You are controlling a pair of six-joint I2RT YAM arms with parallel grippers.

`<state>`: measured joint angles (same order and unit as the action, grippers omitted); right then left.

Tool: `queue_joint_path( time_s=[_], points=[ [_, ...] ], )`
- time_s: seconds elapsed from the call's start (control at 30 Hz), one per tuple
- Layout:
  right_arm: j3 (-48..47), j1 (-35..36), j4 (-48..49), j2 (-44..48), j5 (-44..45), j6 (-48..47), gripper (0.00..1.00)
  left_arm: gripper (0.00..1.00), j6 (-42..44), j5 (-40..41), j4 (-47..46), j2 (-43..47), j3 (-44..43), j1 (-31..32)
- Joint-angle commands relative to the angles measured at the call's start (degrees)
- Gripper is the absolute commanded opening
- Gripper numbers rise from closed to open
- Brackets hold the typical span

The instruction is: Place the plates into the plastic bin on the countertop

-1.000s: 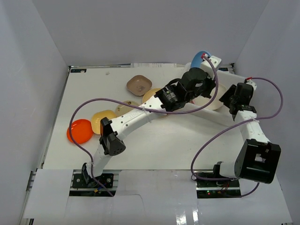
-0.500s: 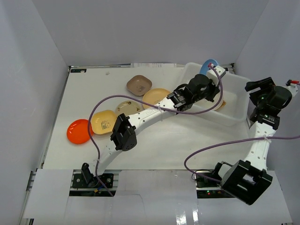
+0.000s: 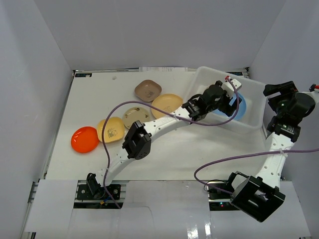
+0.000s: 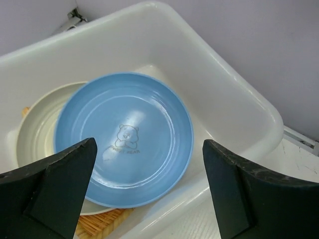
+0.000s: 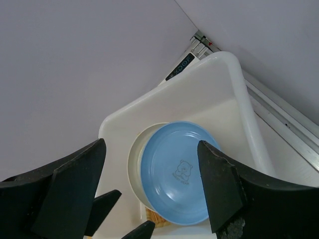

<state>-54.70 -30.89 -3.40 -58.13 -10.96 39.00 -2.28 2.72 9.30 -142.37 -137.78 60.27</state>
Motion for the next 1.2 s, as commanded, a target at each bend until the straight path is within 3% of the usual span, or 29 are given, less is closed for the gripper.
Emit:
queue_joint_path(
  time_s=[0.0,0.17,0.27,0.37,0.4,0.47,0.53,0.63,0.7,0.83,0.93,1.17],
  points=[
    [-5.75,-1.1,-0.55,1.26,-1.69,-2.17,0.8,0.98,2.54,-0.08,-2.44,9.81,-1.8,0.11],
    [-12.09,0.83,-2.57,-0.58,-14.07,-7.26,0.77,0.98,3.61,1.67,-4.47,25.19,7.15,-0.15],
    [-17.27,10.03,-9.06,-2.6,-14.44,-15.51,0.75,0.98,1.94,4.91,-1.23,30.99,15.4,-0.85],
    [-18.34,24.0,-12.5,-5.59,-13.74,-23.43,0.72,0.98,-3.94,12.29,0.01,41.44,31.38,-2.17],
    [-17.56,31.7,-12.42,-6.2,-12.95,-25.01,0.72,0.97,-8.57,14.74,0.63,47.82,35.86,-3.39],
    [-15.98,39.56,-13.38,-8.66,-9.89,-29.83,0.61,0.96,-13.95,16.17,4.03,54.35,48.79,-5.42],
    [-15.53,49.85,-14.44,-12.43,-6.72,-33.62,0.42,0.96,-21.51,17.49,6.6,64.46,61.01,-9.45],
    [-16.14,61.37,-16.9,-18.83,0.05,-40.48,0.36,0.94,-27.75,17.75,12.92,76.74,70.86,-15.61],
    [-16.32,66.98,-15.68,-22.27,2.87,-44.7,0.37,0.92,-29.52,18.46,18.45,81.87,77.81,-18.5],
    [-19.21,72.72,-14.71,-33.96,4.89,-50.86,0.67,0.92,-33.56,21.0,25.58,90.93,85.21,-20.72],
    [-22.37,74.22,-15.32,-41.7,5.33,-54.64,0.72,0.92,-34.72,21.54,29.63,92.79,89.25,-21.51],
    [-26.07,74.22,-13.83,-52.43,10.07,-57.02,0.72,0.91,-34.98,22.41,28.94,94.64,94.62,-23.0]
  ],
)
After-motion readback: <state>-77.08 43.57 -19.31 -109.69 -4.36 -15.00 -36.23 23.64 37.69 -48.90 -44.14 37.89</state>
